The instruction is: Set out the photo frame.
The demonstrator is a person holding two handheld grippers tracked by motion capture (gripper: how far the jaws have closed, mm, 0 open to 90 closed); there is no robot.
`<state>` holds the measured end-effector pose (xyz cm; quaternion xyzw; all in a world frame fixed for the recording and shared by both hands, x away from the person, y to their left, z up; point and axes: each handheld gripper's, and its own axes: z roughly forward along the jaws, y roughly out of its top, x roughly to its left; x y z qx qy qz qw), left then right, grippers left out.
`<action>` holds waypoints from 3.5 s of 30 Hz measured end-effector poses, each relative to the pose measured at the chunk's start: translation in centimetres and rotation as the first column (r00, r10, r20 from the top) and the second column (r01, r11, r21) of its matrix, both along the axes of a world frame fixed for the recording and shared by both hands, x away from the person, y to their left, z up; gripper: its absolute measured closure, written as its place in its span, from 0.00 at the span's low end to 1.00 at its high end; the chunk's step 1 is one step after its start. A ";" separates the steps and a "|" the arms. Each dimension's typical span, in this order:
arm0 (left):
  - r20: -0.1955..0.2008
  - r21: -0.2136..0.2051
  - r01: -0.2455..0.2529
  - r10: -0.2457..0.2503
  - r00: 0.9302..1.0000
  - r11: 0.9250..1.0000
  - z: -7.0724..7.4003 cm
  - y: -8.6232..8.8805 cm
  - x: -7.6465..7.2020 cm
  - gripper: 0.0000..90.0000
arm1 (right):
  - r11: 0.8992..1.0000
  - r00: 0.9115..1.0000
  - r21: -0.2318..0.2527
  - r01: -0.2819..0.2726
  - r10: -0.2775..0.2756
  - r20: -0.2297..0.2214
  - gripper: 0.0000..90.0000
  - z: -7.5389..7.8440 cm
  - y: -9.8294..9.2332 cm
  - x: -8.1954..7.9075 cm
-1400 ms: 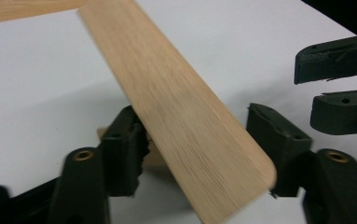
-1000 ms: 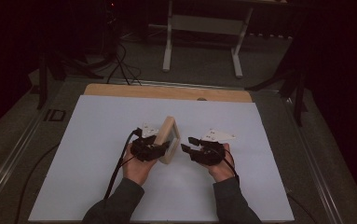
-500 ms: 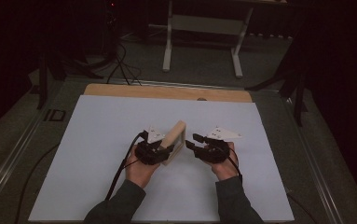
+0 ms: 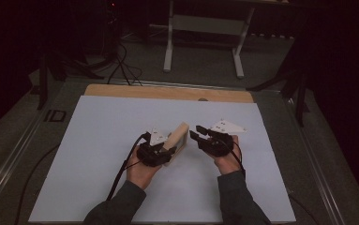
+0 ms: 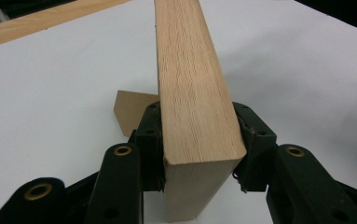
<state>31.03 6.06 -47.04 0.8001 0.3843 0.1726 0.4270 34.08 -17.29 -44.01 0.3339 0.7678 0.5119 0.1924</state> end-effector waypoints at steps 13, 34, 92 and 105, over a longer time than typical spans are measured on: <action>0.009 0.001 0.005 -0.005 1.000 1.000 -0.1 0.0 -0.1 0.67 | 1.000 1.000 -0.022 0.009 -0.008 0.015 0.99 -0.1 2.8 2.7; 0.017 0.007 0.006 -0.006 1.000 1.000 -0.1 -0.1 -0.3 0.66 | 0.994 1.000 -0.106 0.009 -0.011 -0.018 1.00 -1.0 5.7 5.1; -0.007 0.030 -0.084 0.084 0.996 0.996 -0.4 1.3 0.8 0.55 | 0.989 0.999 -0.147 0.030 -0.034 -0.024 1.00 -0.6 3.9 3.6; -0.030 0.017 -0.107 0.108 0.994 0.994 -0.4 1.9 1.4 0.52 | 0.989 0.999 -0.144 0.032 -0.036 -0.027 1.00 -0.6 3.6 3.1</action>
